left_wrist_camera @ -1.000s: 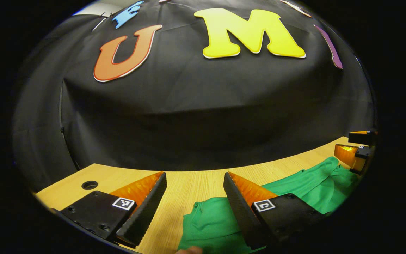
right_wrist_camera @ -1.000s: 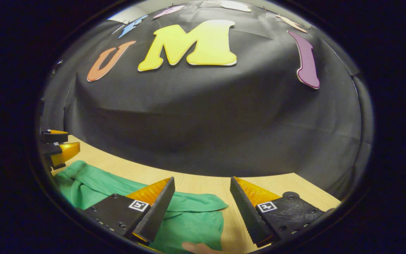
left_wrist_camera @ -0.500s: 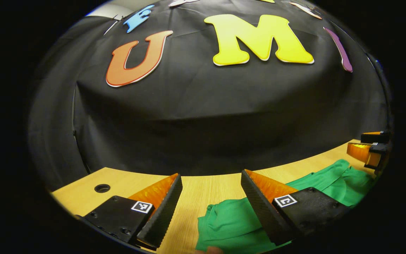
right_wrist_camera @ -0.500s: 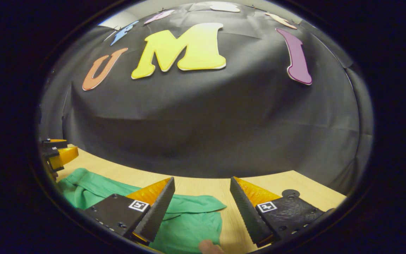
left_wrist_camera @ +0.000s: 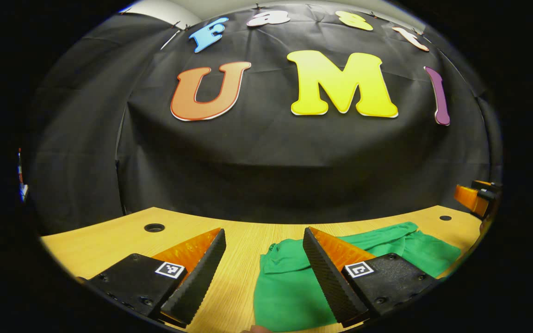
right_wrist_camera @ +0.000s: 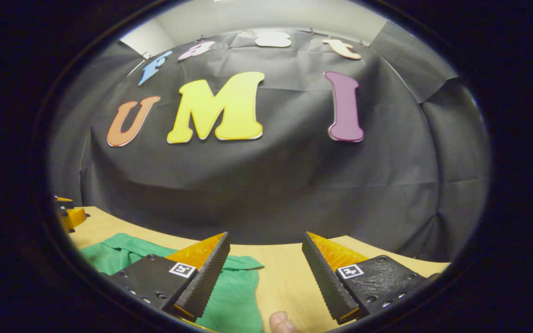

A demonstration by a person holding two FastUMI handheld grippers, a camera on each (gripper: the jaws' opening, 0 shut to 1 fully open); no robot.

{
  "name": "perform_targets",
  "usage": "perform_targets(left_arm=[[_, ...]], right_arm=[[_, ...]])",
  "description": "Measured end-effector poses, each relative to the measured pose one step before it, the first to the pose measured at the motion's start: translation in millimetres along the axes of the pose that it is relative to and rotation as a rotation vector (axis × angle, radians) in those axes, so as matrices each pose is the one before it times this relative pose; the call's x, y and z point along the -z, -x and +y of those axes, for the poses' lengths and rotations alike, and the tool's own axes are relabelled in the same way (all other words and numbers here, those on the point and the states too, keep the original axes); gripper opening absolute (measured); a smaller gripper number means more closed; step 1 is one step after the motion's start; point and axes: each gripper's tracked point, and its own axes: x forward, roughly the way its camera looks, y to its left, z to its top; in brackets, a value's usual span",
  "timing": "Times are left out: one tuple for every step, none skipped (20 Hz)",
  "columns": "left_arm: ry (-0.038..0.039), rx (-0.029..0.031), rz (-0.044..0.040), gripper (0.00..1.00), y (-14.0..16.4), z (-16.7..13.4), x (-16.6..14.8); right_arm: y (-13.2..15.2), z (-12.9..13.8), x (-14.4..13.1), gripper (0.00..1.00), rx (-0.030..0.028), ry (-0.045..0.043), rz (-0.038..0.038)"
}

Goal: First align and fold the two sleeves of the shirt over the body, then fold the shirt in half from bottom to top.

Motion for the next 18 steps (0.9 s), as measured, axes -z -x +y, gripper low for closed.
perform_targets(left_arm=[[-0.00787,-0.01788,-0.00651,1.0,12.99,6.47,0.88],[-0.00061,-0.02213,-0.00309,1.0,12.43,7.46,0.81],[0.00907,-0.01735,0.00587,1.0,11.87,6.64,2.03],[0.01574,-0.01256,-0.00216,1.0,11.28,5.45,0.48],[0.01837,-0.00835,0.00263,1.0,10.33,3.79,0.34],[0.01655,-0.00981,-0.00342,1.0,10.97,5.39,1.06],[0.01451,-0.00778,0.00628,1.0,10.25,2.68,-0.06],[0.01365,-0.00343,0.00337,1.0,9.4,3.17,0.32],[0.00897,-0.00059,-0.00305,1.0,8.69,0.1,-0.34],[0.00417,-0.00043,-0.00173,1.0,8.23,1.11,-0.97],[0.00423,-0.00047,0.00525,1.0,8.81,-0.3,1.79],[0.00536,0.00354,0.01413,1.0,11.77,-1.23,2.76],[0.00239,-0.00061,0.01554,1.0,12.31,-0.95,2.3],[-0.0039,-0.01212,0.01424,1.0,9.83,-0.45,3.53],[-0.00829,0.0028,-0.02506,1.0,20.24,-0.76,-7.82],[-0.00878,-0.00219,-0.01852,1.0,13.82,-5.09,-5.67],[-0.00608,0.00708,-0.00375,1.0,13.81,-5.35,-4.95],[-0.00932,0.0097,0.0047,1.0,12.8,-5.8,-3.86]], right_arm=[[14.49,-4.61,-2.88,0.96,-0.0058,0.00404,-0.01357],[14.43,-4.37,2.2,0.95,-0.00251,-0.001,0.0025],[14.32,-3.61,2.91,0.95,-0.00302,-0.00701,0.01436],[12.79,-4.13,3.14,0.95,-0.00517,-0.00962,0.01601],[11.37,-4.57,1.9,0.94,0.00101,-0.01327,0.01408],[9.77,-3.4,1.2,0.95,0.00004,-0.01275,0.00861],[10.54,-3.93,-0.51,0.95,-0.00087,-0.00857,0.00225],[11.02,-3.34,-0.15,0.95,-0.0012,-0.00307,0.00081],[10.13,-2.46,-0.53,0.95,-0.00376,0.00459,-0.00166],[9.89,-2.54,1.4,0.94,-0.00481,0.00875,0.00415],[10.04,-1.12,1.94,0.94,-0.00921,0.00928,0.01029],[13.41,-0.97,-0.48,0.95,-0.00999,0.01005,0.00232],[12.57,-0.72,-0.23,0.94,-0.00737,0.0043,0.00441],[12.98,1.77,-0.38,0.94,-0.01587,0.00582,0.00484],[14.9,-0.75,-4.24,0.94,-0.00587,0.00362,-0.00876],[12.45,-1.27,-6.38,0.95,-0.00453,0.00608,-0.0151],[15.15,0.94,-7.41,0.95,-0.01279,-0.00173,-0.01462],[13.36,1.68,-5.15,0.95,-0.00814,-0.00347,-0.00701]])
